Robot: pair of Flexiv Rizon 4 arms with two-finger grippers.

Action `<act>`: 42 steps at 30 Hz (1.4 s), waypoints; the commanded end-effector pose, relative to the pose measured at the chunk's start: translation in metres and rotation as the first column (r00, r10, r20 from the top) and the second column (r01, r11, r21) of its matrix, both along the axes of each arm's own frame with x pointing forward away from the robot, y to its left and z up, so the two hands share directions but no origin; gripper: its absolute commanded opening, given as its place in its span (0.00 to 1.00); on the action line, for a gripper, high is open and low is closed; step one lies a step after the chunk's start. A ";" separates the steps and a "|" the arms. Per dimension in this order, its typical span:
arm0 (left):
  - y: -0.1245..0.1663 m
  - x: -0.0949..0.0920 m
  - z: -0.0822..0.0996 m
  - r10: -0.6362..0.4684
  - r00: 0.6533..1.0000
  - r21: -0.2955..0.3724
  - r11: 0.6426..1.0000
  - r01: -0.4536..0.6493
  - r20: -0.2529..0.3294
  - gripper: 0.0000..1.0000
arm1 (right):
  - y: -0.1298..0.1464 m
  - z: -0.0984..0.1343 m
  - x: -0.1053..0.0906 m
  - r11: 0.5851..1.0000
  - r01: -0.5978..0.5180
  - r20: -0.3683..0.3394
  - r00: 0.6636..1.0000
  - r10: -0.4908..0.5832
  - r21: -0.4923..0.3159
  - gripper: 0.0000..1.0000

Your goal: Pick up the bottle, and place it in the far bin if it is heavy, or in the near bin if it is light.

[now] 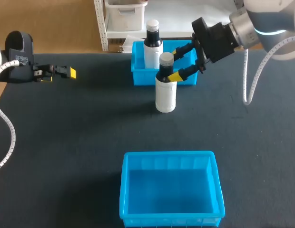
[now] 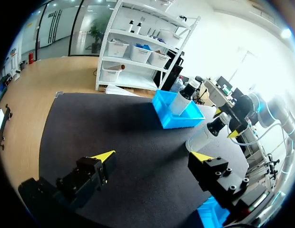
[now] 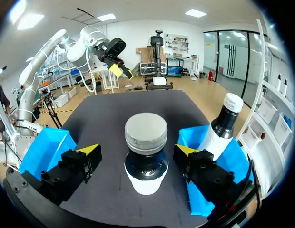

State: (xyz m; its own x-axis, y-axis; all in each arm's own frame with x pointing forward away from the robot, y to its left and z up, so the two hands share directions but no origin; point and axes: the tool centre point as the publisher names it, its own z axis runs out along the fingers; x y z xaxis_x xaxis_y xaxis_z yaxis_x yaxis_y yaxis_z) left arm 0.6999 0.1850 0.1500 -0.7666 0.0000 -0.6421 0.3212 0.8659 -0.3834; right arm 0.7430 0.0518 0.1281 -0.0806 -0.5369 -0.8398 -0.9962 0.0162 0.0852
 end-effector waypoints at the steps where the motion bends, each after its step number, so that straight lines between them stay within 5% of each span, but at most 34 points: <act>1: 0.000 0.000 0.000 0.000 1.000 0.000 1.000 0.000 0.000 1.00 | 0.005 -0.004 0.004 1.000 -0.010 -0.006 1.000 0.010 0.008 1.00; 21: 0.000 0.000 0.000 0.000 1.000 0.000 1.000 0.000 0.000 1.00 | 0.016 -0.008 0.008 0.999 -0.041 -0.009 0.999 0.041 0.009 1.00; 32: 0.000 0.000 0.000 0.000 1.000 0.000 1.000 0.000 0.000 1.00 | 0.020 -0.010 0.008 0.999 -0.049 -0.012 0.999 0.049 0.014 0.72; 42: 0.000 0.000 0.000 0.000 1.000 0.000 1.000 0.000 0.000 1.00 | 0.020 -0.010 0.008 0.999 -0.048 -0.013 0.999 0.049 0.015 0.58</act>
State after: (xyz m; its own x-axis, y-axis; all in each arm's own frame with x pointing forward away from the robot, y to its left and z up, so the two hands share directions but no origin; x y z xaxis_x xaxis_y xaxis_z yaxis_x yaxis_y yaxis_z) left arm 0.6999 0.1850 0.1500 -0.7666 0.0000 -0.6421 0.3212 0.8659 -0.3834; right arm 0.7496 0.0716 0.1189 -0.0671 -0.5299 -0.8454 -0.9947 -0.0310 0.0984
